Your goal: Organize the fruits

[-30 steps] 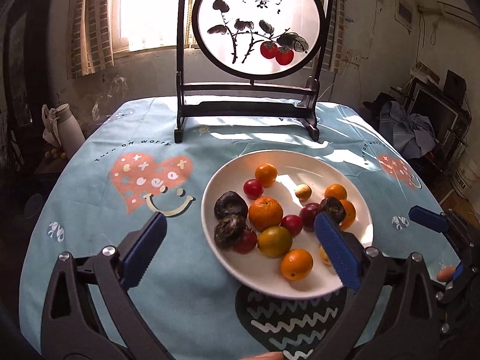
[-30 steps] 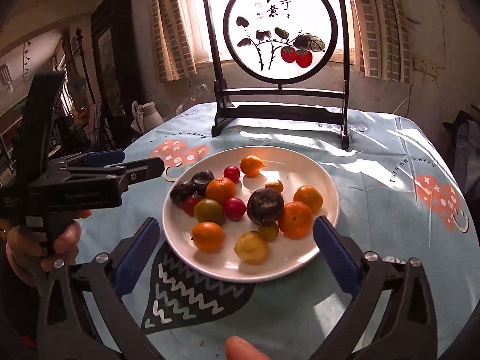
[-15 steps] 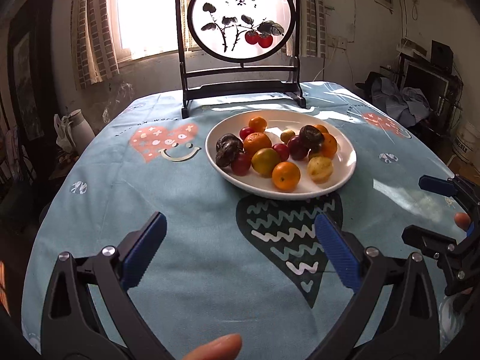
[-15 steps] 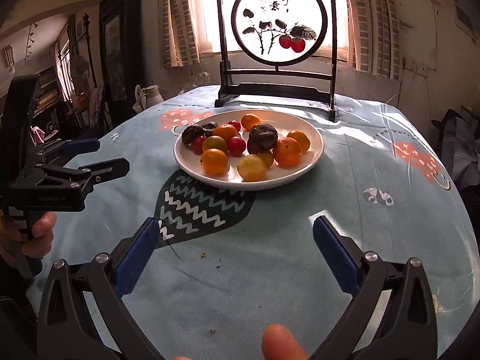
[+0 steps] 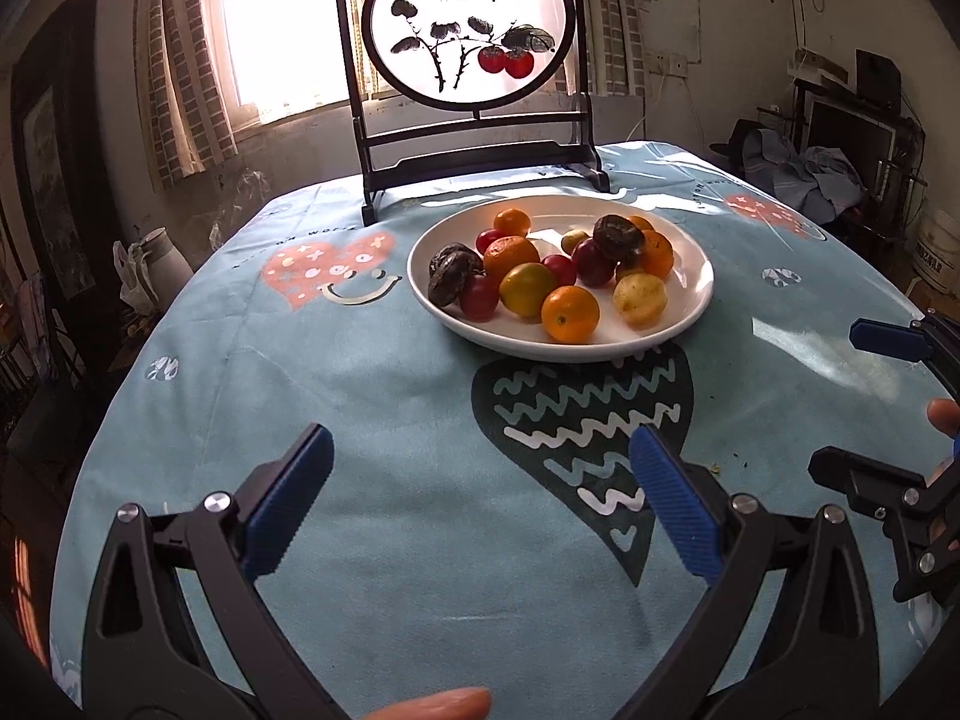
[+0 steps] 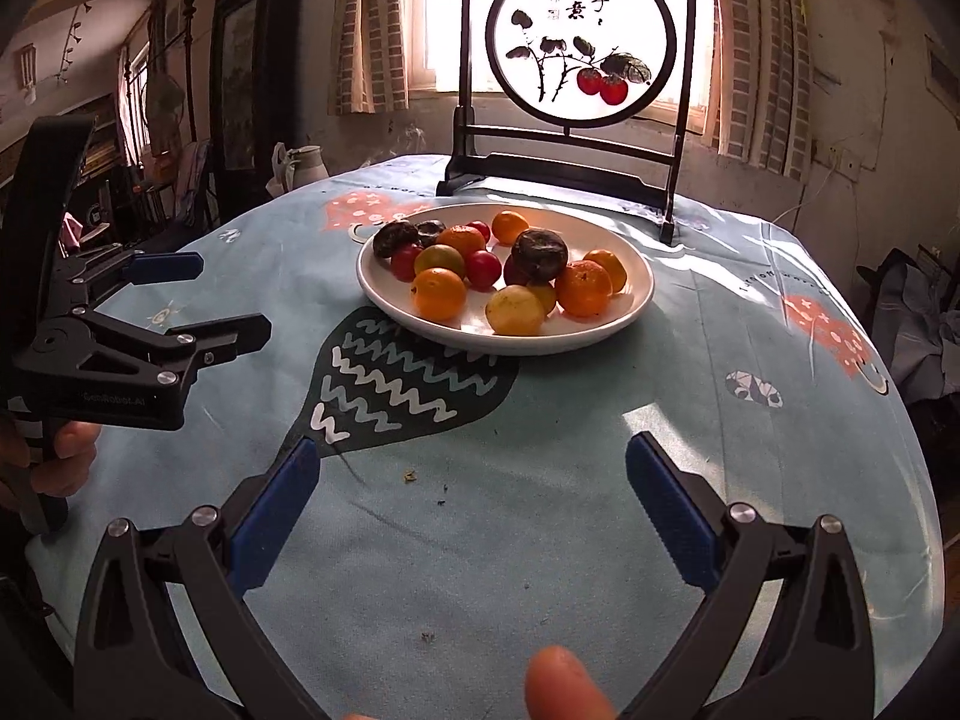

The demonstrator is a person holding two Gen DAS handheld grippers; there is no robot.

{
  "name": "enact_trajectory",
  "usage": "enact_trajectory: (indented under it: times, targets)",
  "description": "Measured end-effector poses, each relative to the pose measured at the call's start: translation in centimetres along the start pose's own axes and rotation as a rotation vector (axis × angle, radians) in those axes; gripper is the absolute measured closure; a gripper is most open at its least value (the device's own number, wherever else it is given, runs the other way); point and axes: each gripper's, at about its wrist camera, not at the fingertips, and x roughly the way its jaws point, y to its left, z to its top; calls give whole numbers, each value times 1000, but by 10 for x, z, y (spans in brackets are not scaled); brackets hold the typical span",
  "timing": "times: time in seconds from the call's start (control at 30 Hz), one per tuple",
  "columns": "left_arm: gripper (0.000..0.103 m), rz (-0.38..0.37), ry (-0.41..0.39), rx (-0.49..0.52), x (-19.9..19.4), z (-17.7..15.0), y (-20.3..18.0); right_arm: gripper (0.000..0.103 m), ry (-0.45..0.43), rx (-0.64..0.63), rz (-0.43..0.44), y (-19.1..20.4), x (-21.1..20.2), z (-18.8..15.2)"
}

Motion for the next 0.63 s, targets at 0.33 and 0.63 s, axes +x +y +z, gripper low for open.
enact_trajectory:
  times: [0.33, 0.63]
  targets:
    - [2, -14, 0, -3, 0, -1, 0, 1, 13, 4, -15, -2, 3, 0]
    - [2, 2, 6, -6, 2, -2, 0, 1, 21, 6, -22, -2, 4, -1]
